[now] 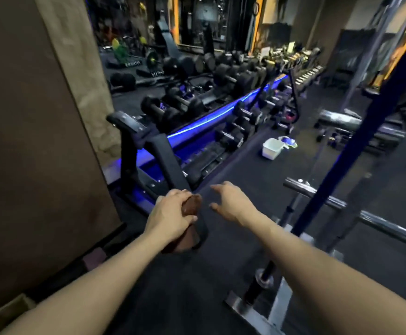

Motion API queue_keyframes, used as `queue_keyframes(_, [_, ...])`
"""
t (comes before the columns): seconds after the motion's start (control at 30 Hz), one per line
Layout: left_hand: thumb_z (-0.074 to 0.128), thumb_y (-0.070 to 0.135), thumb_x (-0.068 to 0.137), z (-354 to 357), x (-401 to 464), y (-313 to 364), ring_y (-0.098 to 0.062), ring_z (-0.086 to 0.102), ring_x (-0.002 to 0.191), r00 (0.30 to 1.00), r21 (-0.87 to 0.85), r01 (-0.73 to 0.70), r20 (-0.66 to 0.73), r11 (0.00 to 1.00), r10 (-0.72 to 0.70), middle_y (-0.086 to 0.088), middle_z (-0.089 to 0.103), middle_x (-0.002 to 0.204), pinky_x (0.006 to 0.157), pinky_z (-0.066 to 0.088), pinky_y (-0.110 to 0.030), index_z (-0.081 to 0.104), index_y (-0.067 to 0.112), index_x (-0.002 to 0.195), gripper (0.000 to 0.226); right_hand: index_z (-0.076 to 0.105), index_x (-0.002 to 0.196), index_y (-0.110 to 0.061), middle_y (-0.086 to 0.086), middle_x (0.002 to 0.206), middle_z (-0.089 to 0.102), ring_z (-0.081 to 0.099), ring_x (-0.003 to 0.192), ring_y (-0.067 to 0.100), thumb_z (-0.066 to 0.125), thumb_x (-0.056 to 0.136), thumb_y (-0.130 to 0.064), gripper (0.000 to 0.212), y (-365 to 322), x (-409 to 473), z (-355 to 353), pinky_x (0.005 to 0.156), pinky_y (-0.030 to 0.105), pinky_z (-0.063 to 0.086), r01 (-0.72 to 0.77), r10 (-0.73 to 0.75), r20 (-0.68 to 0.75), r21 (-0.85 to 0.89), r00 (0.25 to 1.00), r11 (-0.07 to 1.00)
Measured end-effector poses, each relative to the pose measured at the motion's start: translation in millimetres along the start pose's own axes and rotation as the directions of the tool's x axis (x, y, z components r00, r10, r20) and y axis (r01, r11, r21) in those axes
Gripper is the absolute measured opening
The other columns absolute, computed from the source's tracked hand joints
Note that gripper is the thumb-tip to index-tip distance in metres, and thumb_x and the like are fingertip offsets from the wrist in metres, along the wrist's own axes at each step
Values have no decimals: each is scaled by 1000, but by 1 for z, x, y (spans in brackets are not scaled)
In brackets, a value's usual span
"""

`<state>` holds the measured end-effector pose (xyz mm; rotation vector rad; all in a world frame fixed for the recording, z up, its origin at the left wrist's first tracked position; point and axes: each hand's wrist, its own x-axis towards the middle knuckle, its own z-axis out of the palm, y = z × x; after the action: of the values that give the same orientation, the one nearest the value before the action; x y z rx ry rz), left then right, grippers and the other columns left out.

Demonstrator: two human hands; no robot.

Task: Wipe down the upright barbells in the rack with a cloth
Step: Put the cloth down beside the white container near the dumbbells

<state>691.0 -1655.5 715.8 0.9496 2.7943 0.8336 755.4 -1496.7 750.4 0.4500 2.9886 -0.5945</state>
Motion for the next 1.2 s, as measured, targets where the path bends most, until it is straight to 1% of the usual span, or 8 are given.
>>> queue_keyframes(0.17, [80,32,69,-49,64,-20,-25,56,112,995,-43,53,-80,998,-56,-3,59,121,97,41,-32,62,24,123,58,52,132,-12,16,129,50,48,123,33,61,87,-19,47,-30,67,-32,102,39,39,58,-55,-70,44,996,997])
queue_keyframes(0.33, [80,27,69,-52,126,-27,-27,56,112,994,-86,48,-95,995,-56,-4,60,119,93,40,-29,64,23,120,53,51,133,-11,16,130,50,48,123,32,61,87,-19,48,-18,138,-49,102,37,40,47,-44,-77,36,996,998])
queue_keyframes(0.43, [81,29,67,-51,168,-33,-26,57,111,993,-59,51,-108,997,-57,-3,61,119,92,40,-28,64,24,120,56,50,132,-9,18,127,51,51,120,33,61,87,-17,47,-4,187,-61,101,35,41,29,-28,-82,19,996,999])
queue_keyframes(0.63, [81,31,67,-65,261,-36,-22,57,112,984,-87,76,-155,993,-89,1,60,121,92,40,-27,63,28,121,57,44,141,-11,15,137,47,48,125,31,61,89,-18,55,7,288,-105,103,37,40,41,-39,-122,16,992,999])
queue_keyframes(0.73, [81,32,68,-65,310,-39,-20,56,111,987,-93,65,-142,994,-78,2,59,119,90,39,-25,62,29,123,58,43,142,-12,14,138,46,47,126,30,61,89,-19,56,12,337,-117,104,37,39,58,-57,-117,7,991,998])
queue_keyframes(0.87, [81,29,69,-61,386,-45,-19,55,115,990,-107,49,-130,993,-63,2,57,126,93,37,-23,60,26,126,60,42,142,-13,14,139,45,47,126,30,60,90,-22,56,28,402,-129,103,35,39,42,-42,-107,-8,993,999])
queue_keyframes(1.07, [80,24,70,-58,497,-40,-24,57,110,996,-138,-52,-86,989,40,-2,60,119,90,40,-26,65,23,118,50,50,135,-13,15,134,52,51,121,32,59,87,-20,50,71,483,-156,95,34,44,-85,81,-151,-18,985,996])
queue_keyframes(1.2, [80,25,70,-55,566,-27,-23,56,113,991,-144,-119,-81,982,108,0,59,124,92,39,-25,64,26,120,53,57,128,-13,11,129,58,54,118,29,60,87,-20,42,97,536,-181,92,32,45,-130,130,-213,17,968,991])
